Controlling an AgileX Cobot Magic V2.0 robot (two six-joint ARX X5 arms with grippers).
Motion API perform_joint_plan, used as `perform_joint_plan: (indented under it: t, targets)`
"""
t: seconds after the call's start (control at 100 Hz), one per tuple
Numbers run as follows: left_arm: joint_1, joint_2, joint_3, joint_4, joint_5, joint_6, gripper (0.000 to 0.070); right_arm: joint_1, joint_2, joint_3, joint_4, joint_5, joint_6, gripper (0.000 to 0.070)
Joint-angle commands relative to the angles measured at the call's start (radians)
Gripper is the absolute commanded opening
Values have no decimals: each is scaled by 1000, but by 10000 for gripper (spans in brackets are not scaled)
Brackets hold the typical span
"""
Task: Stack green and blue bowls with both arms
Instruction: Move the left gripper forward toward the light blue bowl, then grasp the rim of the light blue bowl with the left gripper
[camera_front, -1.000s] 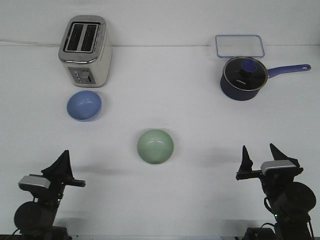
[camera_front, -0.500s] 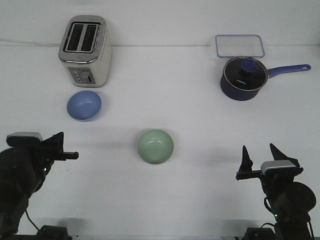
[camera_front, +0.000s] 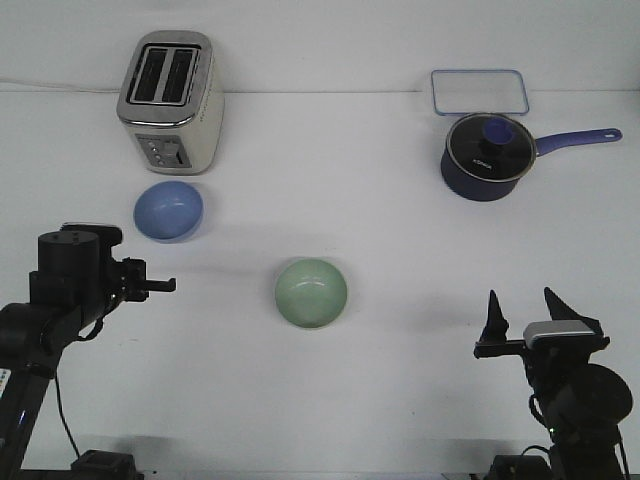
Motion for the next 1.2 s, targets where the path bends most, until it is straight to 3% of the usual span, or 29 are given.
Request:
perform_joint_plan:
  t: [0.0, 0.1, 0.24, 0.29, 0.55, 0.83, 1.19]
  targets:
    - [-1, 9, 21, 4, 0, 17, 15, 1, -2, 2, 10, 4, 2, 571]
    - [-1, 10, 21, 0, 0, 16, 51, 1, -2, 2, 10, 4, 2, 570]
    - [-1, 10, 21, 8, 0, 12, 408, 1, -2, 2, 10, 4, 2, 571]
    - [-1, 11, 21, 16, 0, 12, 462, 1, -2, 2, 10, 3, 2, 571]
    - [27, 92, 57, 65, -3, 4, 462, 1, -2, 2, 10, 3, 2, 571]
    - [126, 422, 277, 60, 1, 3, 460, 1, -2, 2, 10, 3, 2, 571]
    - [174, 779, 497, 62, 2, 21, 460, 1, -2, 2, 10, 3, 2, 571]
